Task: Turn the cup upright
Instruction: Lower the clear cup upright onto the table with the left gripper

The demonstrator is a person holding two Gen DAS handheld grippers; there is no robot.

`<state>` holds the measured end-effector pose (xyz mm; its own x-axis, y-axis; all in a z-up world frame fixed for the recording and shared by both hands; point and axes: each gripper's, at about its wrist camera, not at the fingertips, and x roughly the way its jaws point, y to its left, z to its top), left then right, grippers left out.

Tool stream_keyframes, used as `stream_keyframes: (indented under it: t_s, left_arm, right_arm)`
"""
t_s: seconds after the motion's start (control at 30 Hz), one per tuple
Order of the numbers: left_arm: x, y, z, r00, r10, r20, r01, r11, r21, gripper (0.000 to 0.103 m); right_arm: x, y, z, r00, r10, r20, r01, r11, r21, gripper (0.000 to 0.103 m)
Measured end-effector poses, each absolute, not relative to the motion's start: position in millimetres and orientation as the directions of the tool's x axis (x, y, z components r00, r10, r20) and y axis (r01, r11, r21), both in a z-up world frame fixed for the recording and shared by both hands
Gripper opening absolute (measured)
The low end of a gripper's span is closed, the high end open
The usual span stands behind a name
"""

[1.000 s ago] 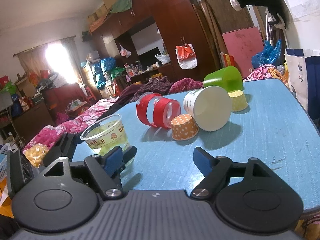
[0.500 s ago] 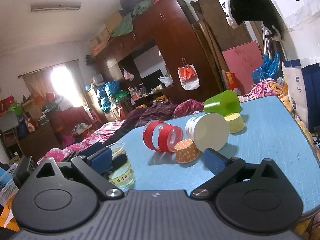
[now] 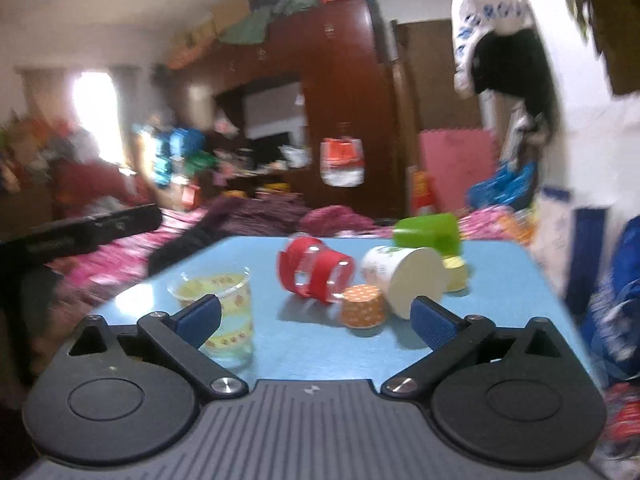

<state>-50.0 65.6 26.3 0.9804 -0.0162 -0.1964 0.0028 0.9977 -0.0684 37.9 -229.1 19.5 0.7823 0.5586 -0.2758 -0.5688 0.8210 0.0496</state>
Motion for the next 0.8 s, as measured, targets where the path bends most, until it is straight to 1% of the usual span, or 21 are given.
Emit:
stream_keyframes:
  t_s: [0.07, 0.2, 0.3, 0.43, 0.53, 0.67, 0.8]
  left_arm:
    - [-53, 72, 27, 0.973, -0.025, -0.229, 0.008, 0.997, -0.074, 0.103]
    - [-52, 71, 32, 0.955, -0.002, -0.297, -0.008, 0.999, -0.032, 0.103]
    - [-55, 73, 32, 0.946, -0.029, -0.323, 0.014, 0.999, -0.049, 0.103]
    - [-59, 76, 26, 0.933, -0.036, -0.358, 0.016, 0.998, -0.058, 0.103]
    - [-57, 70, 20, 0.928, -0.024, -0.371, 0.013, 0.999, -0.032, 0.103]
    - [-50, 59, 10, 0.916, -0.021, -0.401, 0.021, 1.000, -0.004, 0.103]
    - [-48, 51, 4, 0.907, -0.042, -0.419, 0.043, 0.999, -0.008, 0.103]
  right_arm:
    - [28, -224, 25, 0.772, 0.583, -0.254, -0.596, 0.802, 0.031, 0.102]
    - [34, -215, 48, 0.730, 0.597, -0.331, -0.605, 0.791, 0.093, 0.102]
    - [41, -212, 53, 0.723, 0.593, -0.355, -0.594, 0.795, 0.120, 0.102]
    - [49, -219, 40, 0.711, 0.587, -0.386, -0.565, 0.805, 0.184, 0.102]
    - [50, -229, 31, 0.704, 0.596, -0.385, -0.552, 0.801, 0.232, 0.102]
    - [53, -233, 28, 0.711, 0.582, -0.394, -0.539, 0.811, 0.226, 0.102]
    - [52, -231, 26, 0.727, 0.559, -0.399, -0.528, 0.826, 0.194, 0.102]
